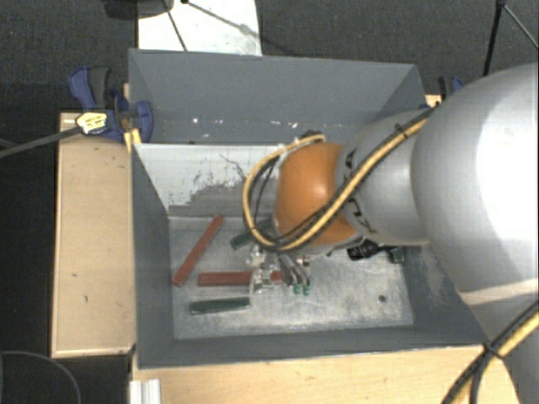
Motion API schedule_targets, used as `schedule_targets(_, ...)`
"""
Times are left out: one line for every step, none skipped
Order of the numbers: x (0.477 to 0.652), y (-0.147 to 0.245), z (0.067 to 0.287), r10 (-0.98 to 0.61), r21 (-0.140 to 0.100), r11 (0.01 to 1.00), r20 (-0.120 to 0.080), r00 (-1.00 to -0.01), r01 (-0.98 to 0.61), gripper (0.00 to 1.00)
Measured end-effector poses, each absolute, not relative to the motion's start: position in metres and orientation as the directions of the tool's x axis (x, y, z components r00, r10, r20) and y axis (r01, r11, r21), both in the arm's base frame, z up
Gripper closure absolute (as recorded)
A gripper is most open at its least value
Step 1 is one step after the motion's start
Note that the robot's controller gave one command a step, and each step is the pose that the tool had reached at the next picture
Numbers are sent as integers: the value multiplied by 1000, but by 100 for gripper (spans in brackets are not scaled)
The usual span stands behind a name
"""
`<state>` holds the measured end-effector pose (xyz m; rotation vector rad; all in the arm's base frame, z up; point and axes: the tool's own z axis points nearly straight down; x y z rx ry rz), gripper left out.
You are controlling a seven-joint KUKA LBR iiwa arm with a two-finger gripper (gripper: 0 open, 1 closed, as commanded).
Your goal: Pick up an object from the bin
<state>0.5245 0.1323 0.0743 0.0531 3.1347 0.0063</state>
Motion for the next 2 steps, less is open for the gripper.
schedule_targets(525,132,74,34,4,999,-6,-999,34,100)
schedule_targets(510,142,205,14,1,1000,-2,-1000,14,100)
